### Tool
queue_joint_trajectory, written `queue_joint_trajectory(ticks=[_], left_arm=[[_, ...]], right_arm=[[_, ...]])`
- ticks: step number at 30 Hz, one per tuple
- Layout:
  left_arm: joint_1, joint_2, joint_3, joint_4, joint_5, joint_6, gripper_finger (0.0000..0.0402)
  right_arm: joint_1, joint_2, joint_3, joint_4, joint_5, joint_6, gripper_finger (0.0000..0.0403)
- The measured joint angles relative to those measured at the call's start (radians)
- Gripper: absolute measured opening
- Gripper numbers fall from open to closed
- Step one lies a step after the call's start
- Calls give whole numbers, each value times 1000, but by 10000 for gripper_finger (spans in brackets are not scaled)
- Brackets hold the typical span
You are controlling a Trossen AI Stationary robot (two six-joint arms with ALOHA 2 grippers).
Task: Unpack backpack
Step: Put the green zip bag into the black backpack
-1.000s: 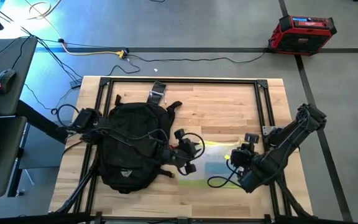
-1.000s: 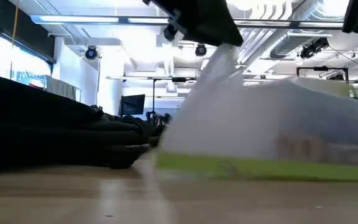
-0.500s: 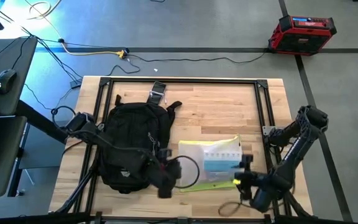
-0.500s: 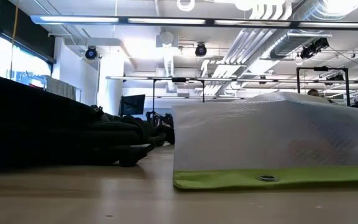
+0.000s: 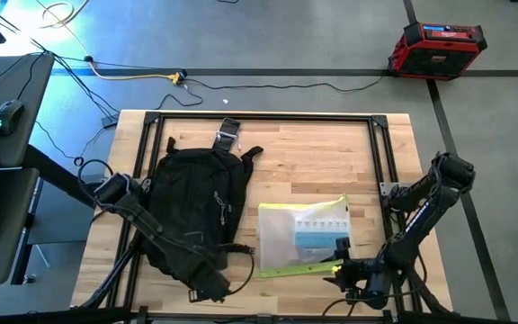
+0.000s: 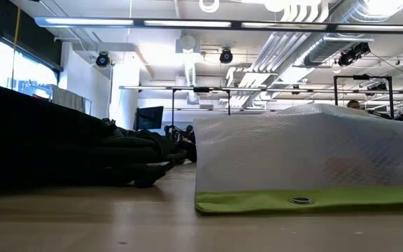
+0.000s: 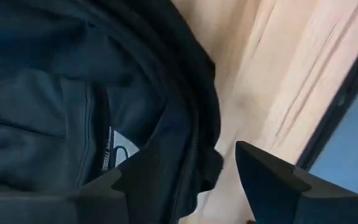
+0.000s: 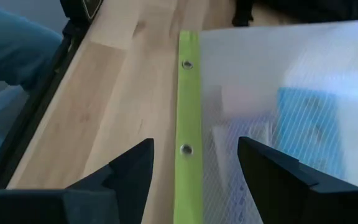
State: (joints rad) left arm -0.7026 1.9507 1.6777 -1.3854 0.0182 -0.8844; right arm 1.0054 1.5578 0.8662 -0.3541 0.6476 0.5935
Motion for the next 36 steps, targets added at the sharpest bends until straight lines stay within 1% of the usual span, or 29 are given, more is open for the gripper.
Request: queue_joint_trajectory(ticks=[4, 9, 12, 14, 16, 18, 20, 23, 24, 26, 28, 31, 36], left_arm=[[-30, 0, -42, 4, -6, 53, 204], [-43, 0, -136, -37, 3, 50, 220], [-39, 0, -201, -20, 8, 52, 222], [-29, -1, -242, 12, 42, 83, 217], [-15, -1, -280, 72, 71, 124, 200], [3, -1, -320, 147, 94, 143, 170], [26, -1, -343, 192, 124, 157, 123], [68, -2, -348, 214, 138, 138, 34], [83, -2, -340, 212, 132, 126, 18], [108, 0, -301, 211, 97, 110, 14], [129, 0, -240, 208, 30, 88, 8], [161, 0, -116, 143, -82, 14, 3], [193, 0, 127, 26, -274, -107, 1]], right_arm=[[2, 0, -7, 4, -7, 28, 220], [4, 0, -7, 25, -9, 12, 220], [5, 0, -7, 27, -10, 9, 220], [4, 0, -7, 28, -10, 9, 220], [4, 0, -7, 28, -10, 9, 220], [3, 0, -7, 31, -9, 9, 220], [3, 0, -7, 30, -9, 11, 220], [3, 0, -7, 30, -9, 9, 220], [3, 0, -7, 30, -9, 9, 220], [3, 0, -6, 30, -3, 9, 220], [3, 0, -6, 30, -1, 8, 220], [3, 0, -6, 29, 9, -7, 220], [3, 0, -6, 27, 14, -55, 220]])
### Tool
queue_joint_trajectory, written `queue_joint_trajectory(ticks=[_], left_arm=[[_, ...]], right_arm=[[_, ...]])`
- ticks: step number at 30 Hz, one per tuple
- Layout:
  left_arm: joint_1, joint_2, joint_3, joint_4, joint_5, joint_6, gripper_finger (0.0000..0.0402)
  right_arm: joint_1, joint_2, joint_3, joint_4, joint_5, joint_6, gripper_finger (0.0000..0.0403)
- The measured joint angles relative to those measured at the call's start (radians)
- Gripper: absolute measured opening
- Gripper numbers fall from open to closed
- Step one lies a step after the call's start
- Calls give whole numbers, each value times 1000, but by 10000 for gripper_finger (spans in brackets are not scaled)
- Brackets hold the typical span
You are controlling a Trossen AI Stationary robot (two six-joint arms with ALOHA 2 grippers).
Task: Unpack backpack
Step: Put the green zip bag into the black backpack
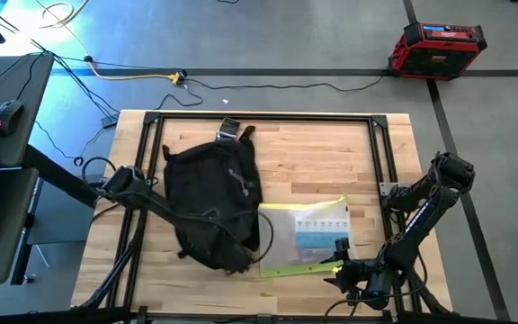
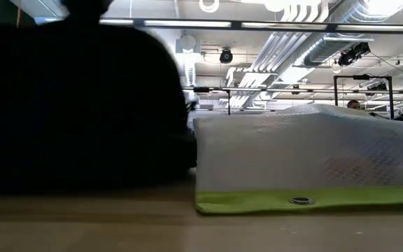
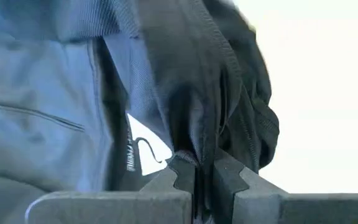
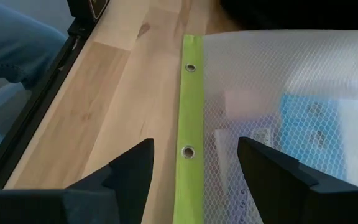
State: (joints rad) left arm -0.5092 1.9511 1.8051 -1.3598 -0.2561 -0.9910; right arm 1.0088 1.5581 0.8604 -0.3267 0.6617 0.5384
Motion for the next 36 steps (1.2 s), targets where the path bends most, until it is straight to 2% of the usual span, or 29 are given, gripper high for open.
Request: queue_joint_trajectory(ticks=[7, 12, 16, 20, 23, 25, 29, 36], left_arm=[[-4, 0, 337, -169, -337, -105, 0], [4, 0, 400, -189, -463, -99, 0], [27, 1, 378, -211, -484, -97, 0], [50, 10, 334, -210, -490, -96, 0], [54, 10, 274, -206, -494, -97, 0], [58, 10, 234, -204, -493, -97, 0], [58, 10, 165, -181, -458, -97, 0], [48, 10, 113, -153, -425, -97, 0]], right_arm=[[1, 0, 4, 8, -6, -27, 220], [13, -6, 60, -13, -55, -73, 220], [23, -24, 89, -61, -62, -113, 220], [-20, -22, 88, -214, -82, -155, 221], [-85, -22, 87, -344, -161, -142, 230], [-130, -22, 87, -370, -202, -154, 243], [-214, -22, 87, -350, -319, -263, 285], [-309, -3, 87, -171, -330, -361, 353]])
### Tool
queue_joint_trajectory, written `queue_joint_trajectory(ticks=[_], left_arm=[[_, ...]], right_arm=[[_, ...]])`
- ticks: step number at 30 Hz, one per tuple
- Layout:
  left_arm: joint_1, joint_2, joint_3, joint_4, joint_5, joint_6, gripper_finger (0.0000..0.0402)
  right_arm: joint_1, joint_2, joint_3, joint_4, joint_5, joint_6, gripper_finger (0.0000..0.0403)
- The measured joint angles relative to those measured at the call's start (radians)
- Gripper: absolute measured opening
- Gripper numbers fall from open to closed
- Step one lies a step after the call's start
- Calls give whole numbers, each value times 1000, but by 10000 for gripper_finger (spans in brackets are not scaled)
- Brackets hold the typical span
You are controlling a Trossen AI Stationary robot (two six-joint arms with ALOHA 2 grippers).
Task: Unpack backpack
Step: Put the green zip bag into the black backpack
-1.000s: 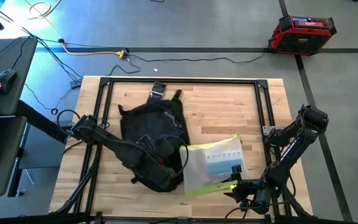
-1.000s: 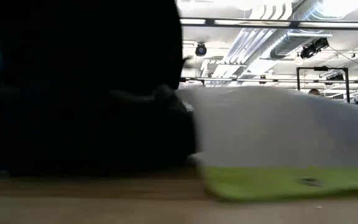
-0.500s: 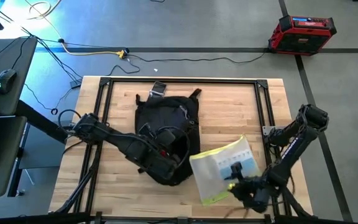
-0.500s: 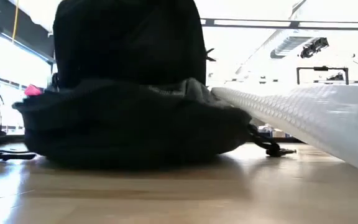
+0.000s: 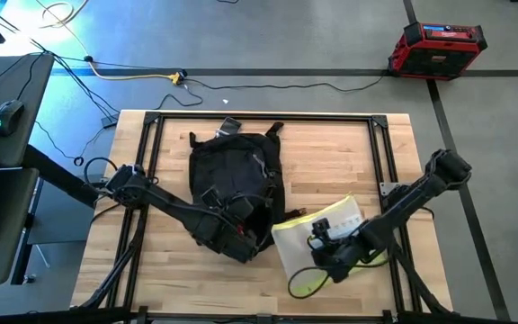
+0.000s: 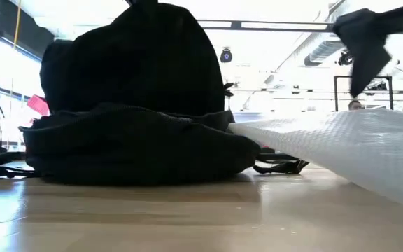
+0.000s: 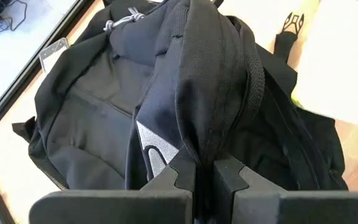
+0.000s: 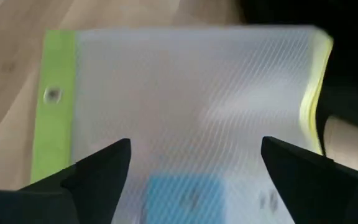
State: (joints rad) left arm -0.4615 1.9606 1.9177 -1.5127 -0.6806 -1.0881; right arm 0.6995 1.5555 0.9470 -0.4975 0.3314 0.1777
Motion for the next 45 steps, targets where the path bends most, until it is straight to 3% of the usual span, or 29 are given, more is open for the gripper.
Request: queue_joint_trajectory(ticks=[6, 10, 14, 20, 22, 31, 38, 45], left_arm=[[-4, 0, -6, 6, 15, 0, 0], [-5, 0, -6, 13, 17, 0, 0], [-4, 0, -6, 18, 22, -2, 0], [-5, 0, -6, 20, 30, -16, 0], [-5, 0, -6, 22, 36, -21, 0], [-19, 0, -6, 36, -9, -84, 0], [-37, 0, -6, 175, -76, -112, 0], [-50, 43, -6, 294, -248, -109, 0]], right_arm=[[-26, 95, 0, 10, -19, -4, 352], [-39, 161, 6, 37, -1, 29, 317], [-55, 226, 8, 65, 12, 65, 231], [-73, 278, 7, 72, 27, 96, 40], [-71, 268, 2, 52, 35, 101, 13], [-5, 68, 42, -9, 165, 131, 0], [45, -154, 51, -2, 290, 127, 0], [54, -206, 52, 161, 295, 59, 0]])
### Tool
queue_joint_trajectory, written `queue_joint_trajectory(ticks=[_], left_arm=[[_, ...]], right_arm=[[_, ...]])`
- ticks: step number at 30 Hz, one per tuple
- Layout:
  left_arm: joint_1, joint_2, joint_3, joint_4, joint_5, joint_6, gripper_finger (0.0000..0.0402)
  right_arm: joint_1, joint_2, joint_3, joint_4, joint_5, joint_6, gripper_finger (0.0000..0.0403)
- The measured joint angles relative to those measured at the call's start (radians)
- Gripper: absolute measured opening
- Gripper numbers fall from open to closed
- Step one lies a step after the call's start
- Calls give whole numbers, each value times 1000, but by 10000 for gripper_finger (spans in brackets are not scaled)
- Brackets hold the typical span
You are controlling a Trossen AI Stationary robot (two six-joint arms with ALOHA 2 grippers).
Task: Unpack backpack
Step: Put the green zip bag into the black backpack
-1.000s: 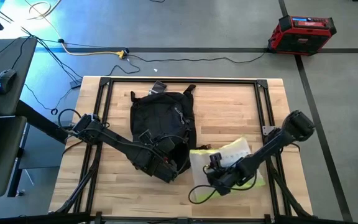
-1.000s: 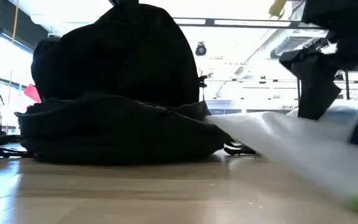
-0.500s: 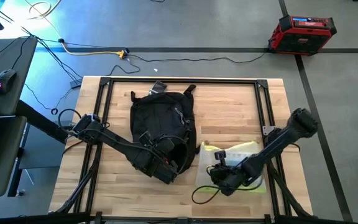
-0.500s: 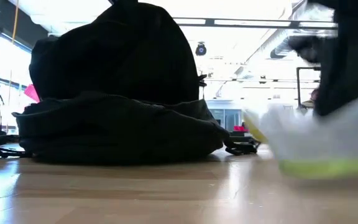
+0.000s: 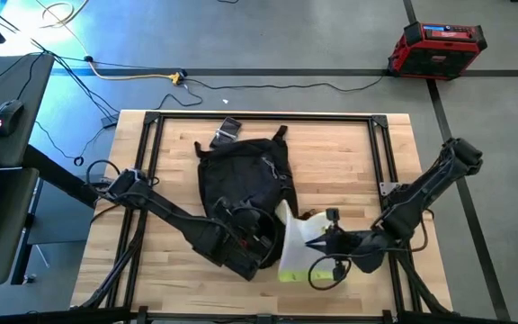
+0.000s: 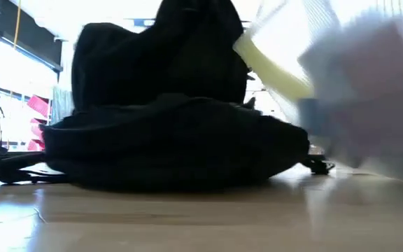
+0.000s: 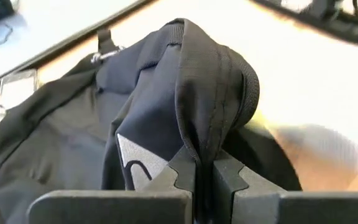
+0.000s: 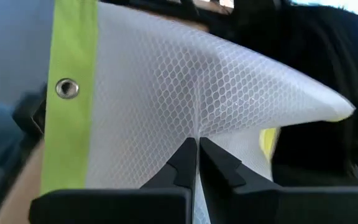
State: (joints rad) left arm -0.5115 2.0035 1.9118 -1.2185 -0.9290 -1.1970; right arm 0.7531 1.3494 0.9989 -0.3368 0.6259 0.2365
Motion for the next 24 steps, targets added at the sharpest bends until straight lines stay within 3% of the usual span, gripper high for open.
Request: queue_joint_trajectory(ticks=[9, 14, 18, 24], left_arm=[[20, 21, 4, 197, -39, 156, 0], [4, 21, 21, 281, 41, 214, 0], [-24, 21, 21, 286, 92, 184, 0], [-74, 21, 14, 287, 121, 90, 0]], right_arm=[[-104, 172, 0, 219, 11, -28, 0], [-208, 250, 0, 268, -18, -33, 0], [-290, 300, 0, 291, -85, -32, 0], [-381, 319, 2, 331, -84, -75, 0]])
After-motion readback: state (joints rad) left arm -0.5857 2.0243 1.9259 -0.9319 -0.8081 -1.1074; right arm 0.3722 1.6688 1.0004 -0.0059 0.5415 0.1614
